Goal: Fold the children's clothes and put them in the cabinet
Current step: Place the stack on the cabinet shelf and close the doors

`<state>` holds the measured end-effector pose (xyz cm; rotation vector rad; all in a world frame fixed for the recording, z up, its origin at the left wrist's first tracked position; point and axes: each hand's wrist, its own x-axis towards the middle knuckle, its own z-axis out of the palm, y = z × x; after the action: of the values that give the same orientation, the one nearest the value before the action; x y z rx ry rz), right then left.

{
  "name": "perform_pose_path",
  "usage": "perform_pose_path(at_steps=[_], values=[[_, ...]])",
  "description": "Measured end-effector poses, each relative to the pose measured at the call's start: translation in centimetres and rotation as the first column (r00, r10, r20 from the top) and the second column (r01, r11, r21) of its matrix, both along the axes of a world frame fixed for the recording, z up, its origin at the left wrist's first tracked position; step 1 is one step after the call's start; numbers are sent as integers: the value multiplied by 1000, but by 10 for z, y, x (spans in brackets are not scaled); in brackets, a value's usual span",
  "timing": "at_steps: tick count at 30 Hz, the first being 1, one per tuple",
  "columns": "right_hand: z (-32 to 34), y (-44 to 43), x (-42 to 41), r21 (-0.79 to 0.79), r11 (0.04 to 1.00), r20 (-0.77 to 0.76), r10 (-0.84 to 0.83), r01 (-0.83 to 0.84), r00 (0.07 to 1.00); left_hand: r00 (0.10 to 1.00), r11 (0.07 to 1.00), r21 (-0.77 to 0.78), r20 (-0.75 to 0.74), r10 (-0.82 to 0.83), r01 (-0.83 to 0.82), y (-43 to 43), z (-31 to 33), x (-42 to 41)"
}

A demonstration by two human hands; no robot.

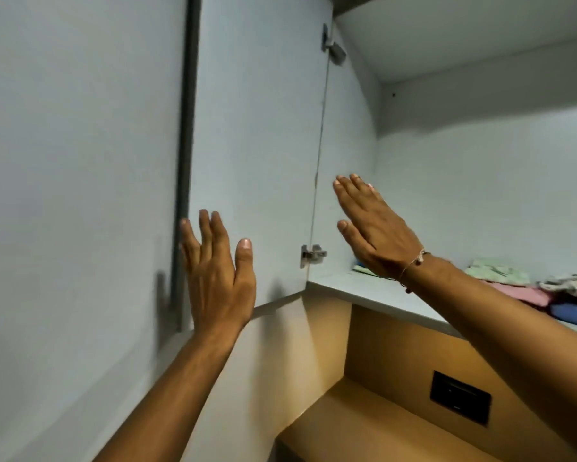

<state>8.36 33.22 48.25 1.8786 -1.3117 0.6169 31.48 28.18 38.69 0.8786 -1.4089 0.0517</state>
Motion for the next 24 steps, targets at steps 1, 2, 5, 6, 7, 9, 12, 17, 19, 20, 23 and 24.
perform_pose_path(at_steps=[1,2,5,6,7,9,12,17,19,20,23,24], values=[[5,-4,19,-3,1000,-34,29,-29,999,999,999,-3,1,46,-46,-1,2,16],[11,-7,37,-6,999,-70,52,-52,996,997,997,-4,14,80,-80,-3,4,28],[31,-17,87,-26,994,-150,102,-108,983,979,983,-4,85,184,-184,-17,15,55],[38,-20,103,-34,992,-173,113,-121,978,967,974,-6,123,225,-226,-23,20,61],[46,-25,118,-39,991,-202,116,-127,972,949,963,-8,168,266,-268,-29,24,66],[62,-35,145,-42,992,-279,103,-119,955,908,941,-7,260,329,-339,-39,29,72],[83,-52,176,-65,996,-416,27,-60,909,893,936,24,309,327,-351,-47,31,73],[94,-72,196,-104,990,-592,-134,90,794,902,955,18,336,272,-295,-51,26,76],[94,-72,195,-106,988,-597,-152,110,788,908,963,18,336,249,-270,-51,25,78],[93,-71,194,-110,988,-594,-156,113,789,917,969,16,327,228,-247,-51,25,77],[92,-58,185,-111,987,-596,-161,118,786,947,991,25,299,119,-132,-45,24,70],[92,-51,179,-111,987,-596,-162,119,786,952,996,19,295,75,-85,-41,23,66]])
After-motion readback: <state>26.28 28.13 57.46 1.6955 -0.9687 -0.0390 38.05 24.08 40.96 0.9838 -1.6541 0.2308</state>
